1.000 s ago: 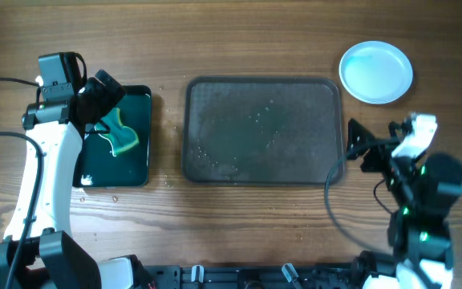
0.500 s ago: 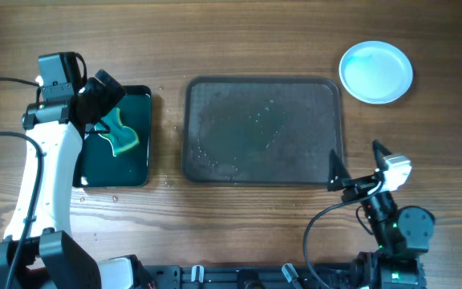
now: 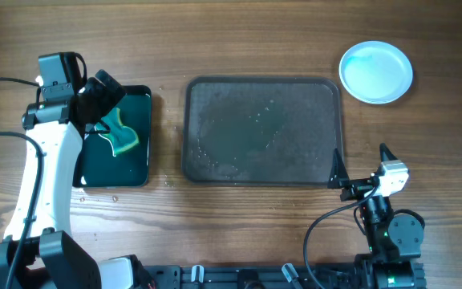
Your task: Clean dirty plates on tray and stack at the side
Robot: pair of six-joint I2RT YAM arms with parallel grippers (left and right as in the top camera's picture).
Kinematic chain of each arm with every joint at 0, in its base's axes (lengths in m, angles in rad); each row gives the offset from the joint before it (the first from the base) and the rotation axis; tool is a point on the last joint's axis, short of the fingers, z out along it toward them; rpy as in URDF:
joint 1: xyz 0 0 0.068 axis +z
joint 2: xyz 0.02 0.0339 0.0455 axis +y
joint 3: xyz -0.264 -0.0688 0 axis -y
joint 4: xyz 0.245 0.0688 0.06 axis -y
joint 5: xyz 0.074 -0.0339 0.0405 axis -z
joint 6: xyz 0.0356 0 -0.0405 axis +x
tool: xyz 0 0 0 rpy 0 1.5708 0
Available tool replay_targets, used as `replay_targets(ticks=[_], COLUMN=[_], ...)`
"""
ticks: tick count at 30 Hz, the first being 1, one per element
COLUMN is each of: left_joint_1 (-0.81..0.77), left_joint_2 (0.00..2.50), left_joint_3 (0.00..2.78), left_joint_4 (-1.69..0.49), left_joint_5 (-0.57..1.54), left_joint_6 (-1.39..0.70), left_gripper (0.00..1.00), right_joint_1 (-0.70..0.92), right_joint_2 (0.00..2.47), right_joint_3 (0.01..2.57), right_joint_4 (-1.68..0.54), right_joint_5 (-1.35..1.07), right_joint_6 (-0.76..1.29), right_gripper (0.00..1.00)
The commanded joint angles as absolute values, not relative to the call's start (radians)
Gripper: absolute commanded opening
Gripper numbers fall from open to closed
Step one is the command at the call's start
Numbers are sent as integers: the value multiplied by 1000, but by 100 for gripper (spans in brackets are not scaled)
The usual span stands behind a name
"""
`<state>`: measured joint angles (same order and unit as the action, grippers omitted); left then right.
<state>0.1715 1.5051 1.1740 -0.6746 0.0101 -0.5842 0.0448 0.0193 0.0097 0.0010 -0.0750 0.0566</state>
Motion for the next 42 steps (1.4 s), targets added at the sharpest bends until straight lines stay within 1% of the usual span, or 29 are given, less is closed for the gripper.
replay_targets(ticks=[1,33,36,37,39,42], left_joint_1=[172,172,155,137,88,27], left_joint_2=[1507,1485,1427,1395,1316,1182], left_joint_3=[1183,1183,1171,1153,1095,978], left_joint_4=[-675,-694,-720,-709,-661,-590], left_joint_5=[18,-1,6,7,7,7], left_joint_6=[-580,-579,-523,-472,-350,-245], left_gripper=[100,100,100,100,100,100], right_joint_1=[47,47,47,47,47,47], right_joint_2=[3,11,11,11,11,11], right_joint_3=[5,5,5,5,5,5], right_joint_4=[2,2,2,2,2,2], right_joint_5=[-45,-45,-45,-44,-45,-44], right_joint_6=[27,27,27,27,27,27], right_gripper=[100,100,100,100,100,100])
